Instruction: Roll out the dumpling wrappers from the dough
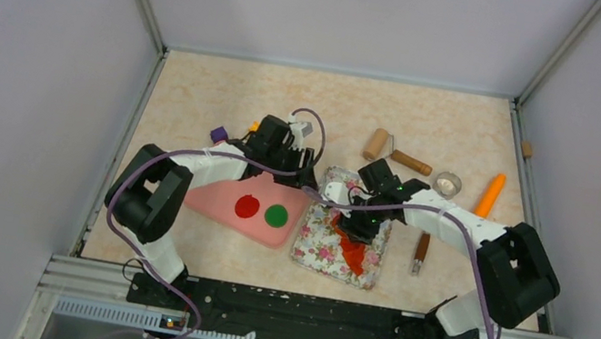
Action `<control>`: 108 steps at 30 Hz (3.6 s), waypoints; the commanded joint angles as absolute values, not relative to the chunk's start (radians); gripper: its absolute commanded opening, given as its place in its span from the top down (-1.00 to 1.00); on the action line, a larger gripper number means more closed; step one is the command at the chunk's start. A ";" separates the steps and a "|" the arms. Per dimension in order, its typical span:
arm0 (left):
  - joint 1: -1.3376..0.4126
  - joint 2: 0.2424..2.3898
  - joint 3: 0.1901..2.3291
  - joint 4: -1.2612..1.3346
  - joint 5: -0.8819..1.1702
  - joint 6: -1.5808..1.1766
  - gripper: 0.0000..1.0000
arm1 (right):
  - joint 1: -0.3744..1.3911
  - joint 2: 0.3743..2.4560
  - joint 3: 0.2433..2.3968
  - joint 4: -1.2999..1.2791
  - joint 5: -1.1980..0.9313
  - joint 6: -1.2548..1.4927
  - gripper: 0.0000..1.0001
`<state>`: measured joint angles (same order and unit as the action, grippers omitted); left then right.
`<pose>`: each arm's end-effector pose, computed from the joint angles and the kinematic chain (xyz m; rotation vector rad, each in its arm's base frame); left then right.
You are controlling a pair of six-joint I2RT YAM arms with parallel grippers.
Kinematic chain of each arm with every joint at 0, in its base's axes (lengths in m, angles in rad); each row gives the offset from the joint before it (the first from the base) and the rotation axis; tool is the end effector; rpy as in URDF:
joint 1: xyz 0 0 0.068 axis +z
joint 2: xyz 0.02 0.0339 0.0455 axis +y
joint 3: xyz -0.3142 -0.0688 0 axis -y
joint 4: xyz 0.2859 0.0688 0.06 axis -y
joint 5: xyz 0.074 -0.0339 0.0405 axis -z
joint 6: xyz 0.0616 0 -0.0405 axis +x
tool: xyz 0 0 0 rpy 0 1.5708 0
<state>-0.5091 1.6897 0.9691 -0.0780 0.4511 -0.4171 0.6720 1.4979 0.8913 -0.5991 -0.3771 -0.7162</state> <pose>0.3379 -0.2194 0.1892 0.3446 2.4633 -0.9581 0.2309 0.2127 0.1906 -1.8177 2.0339 0.5089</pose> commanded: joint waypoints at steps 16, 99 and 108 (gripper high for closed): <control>-0.490 1.659 0.976 -0.026 0.453 -0.425 -0.23 | 0.684 1.400 0.922 -0.830 -0.425 -0.839 0.60; -0.459 1.637 0.931 -0.029 0.417 -0.389 -0.30 | 0.816 1.337 0.896 -0.843 -0.394 -0.910 -0.02; -0.458 1.638 0.937 -0.037 0.418 -0.383 -0.32 | 0.816 1.136 0.917 -0.942 -0.359 -0.963 -0.17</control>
<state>-0.4641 1.6562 0.9310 -0.0544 0.4240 -0.3973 0.8043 1.2385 0.8742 -0.8978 -0.3752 -0.9424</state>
